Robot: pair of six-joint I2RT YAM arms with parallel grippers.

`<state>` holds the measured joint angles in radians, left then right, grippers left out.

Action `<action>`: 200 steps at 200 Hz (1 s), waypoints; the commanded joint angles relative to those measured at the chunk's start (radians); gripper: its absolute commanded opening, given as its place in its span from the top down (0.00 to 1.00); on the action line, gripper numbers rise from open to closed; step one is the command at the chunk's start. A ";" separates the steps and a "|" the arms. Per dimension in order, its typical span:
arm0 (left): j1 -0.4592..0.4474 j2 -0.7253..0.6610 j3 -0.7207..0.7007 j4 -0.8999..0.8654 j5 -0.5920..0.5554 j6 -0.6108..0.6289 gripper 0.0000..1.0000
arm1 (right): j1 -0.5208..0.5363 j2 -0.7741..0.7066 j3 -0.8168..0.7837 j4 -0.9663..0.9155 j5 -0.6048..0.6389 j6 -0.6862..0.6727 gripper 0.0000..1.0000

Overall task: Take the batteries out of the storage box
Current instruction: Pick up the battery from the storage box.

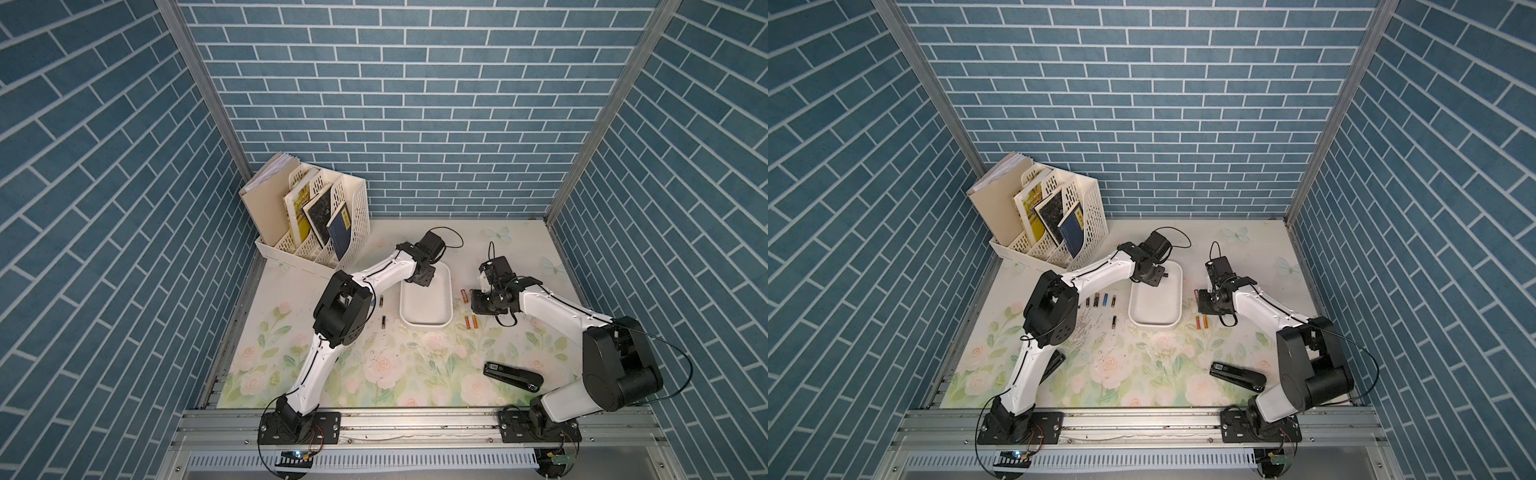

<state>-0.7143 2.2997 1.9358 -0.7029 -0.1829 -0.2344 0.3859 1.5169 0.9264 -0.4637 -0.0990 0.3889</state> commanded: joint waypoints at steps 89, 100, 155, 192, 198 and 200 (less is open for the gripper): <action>-0.002 0.119 0.055 0.001 -0.010 0.029 0.66 | -0.015 0.032 0.071 -0.028 -0.008 0.008 0.74; -0.002 0.117 0.053 -0.003 -0.002 0.018 0.71 | -0.015 0.029 0.069 -0.030 -0.007 0.008 0.74; 0.000 0.118 0.051 -0.036 0.044 -0.022 0.83 | -0.017 0.013 0.063 -0.033 -0.005 0.008 0.75; -0.001 0.095 0.054 -0.039 0.073 -0.036 0.86 | -0.017 0.010 0.063 -0.033 -0.004 0.005 0.74; -0.001 0.090 0.053 -0.039 0.079 -0.038 0.86 | -0.018 0.010 0.061 -0.032 -0.004 0.005 0.75; 0.000 0.088 0.053 -0.039 0.082 -0.038 0.86 | -0.018 0.010 0.061 -0.032 -0.004 0.005 0.75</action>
<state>-0.7132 2.4012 1.9949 -0.6922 -0.1486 -0.2543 0.3744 1.5482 0.9867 -0.4709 -0.1055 0.3889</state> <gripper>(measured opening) 0.161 0.255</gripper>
